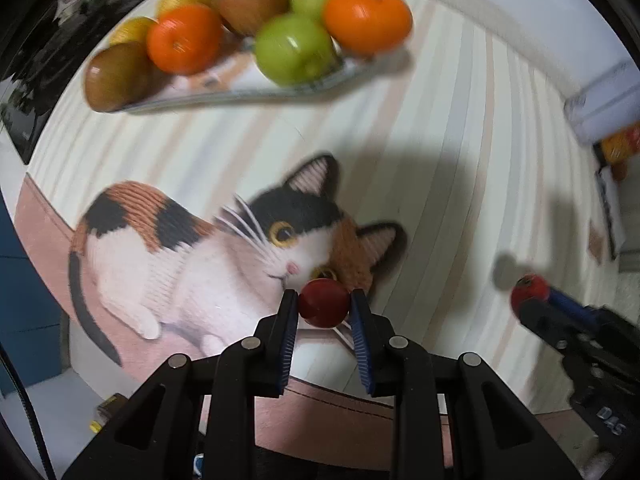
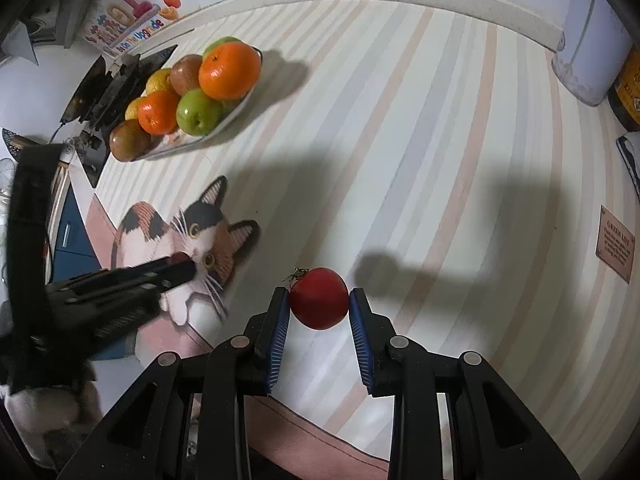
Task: Organize fruits
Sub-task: 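Carry both cherry tomatoes onto the floral plate and open both tools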
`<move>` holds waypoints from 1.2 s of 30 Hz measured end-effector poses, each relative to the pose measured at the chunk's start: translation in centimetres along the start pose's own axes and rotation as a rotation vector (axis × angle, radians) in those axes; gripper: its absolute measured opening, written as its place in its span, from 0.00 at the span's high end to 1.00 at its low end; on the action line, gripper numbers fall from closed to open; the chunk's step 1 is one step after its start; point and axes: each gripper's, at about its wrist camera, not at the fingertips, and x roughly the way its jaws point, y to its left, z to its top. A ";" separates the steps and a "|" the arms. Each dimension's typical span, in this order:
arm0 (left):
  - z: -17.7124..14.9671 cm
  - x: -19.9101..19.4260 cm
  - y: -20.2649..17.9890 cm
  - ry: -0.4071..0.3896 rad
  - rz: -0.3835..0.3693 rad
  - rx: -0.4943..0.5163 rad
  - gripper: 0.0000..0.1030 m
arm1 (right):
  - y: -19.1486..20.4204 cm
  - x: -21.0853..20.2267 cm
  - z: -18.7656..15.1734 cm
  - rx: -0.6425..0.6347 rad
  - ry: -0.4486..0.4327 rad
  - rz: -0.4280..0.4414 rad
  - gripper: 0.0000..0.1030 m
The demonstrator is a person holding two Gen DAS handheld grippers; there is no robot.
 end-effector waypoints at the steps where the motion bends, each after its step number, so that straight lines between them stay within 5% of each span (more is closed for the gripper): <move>1: 0.2 -0.8 0.5 -0.012 -0.010 -0.012 0.77 | 0.2 -0.1 0.2 -0.002 -0.003 0.006 0.68; 7: 1.5 -5.6 4.2 -0.084 -0.071 -0.101 0.77 | 2.0 -0.3 1.7 -0.013 -0.021 0.067 0.68; 11: 3.5 -8.4 6.5 -0.135 -0.105 -0.155 0.77 | 5.3 1.0 4.2 -0.011 -0.039 0.191 0.68; 18: 9.2 -8.4 10.0 -0.157 -0.120 -0.230 0.77 | 11.7 4.8 9.3 -0.015 -0.103 0.360 0.68; 31: 13.9 -4.0 13.2 -0.060 -0.174 -0.272 0.76 | 15.9 9.8 13.9 -0.049 -0.088 0.262 0.65; 33: 14.2 -3.8 13.3 -0.048 -0.159 -0.275 0.76 | 16.2 10.2 14.3 -0.052 -0.074 0.241 0.43; 36: 14.4 -3.8 13.2 -0.057 -0.133 -0.263 0.69 | 16.7 9.6 14.2 -0.054 -0.084 0.235 0.35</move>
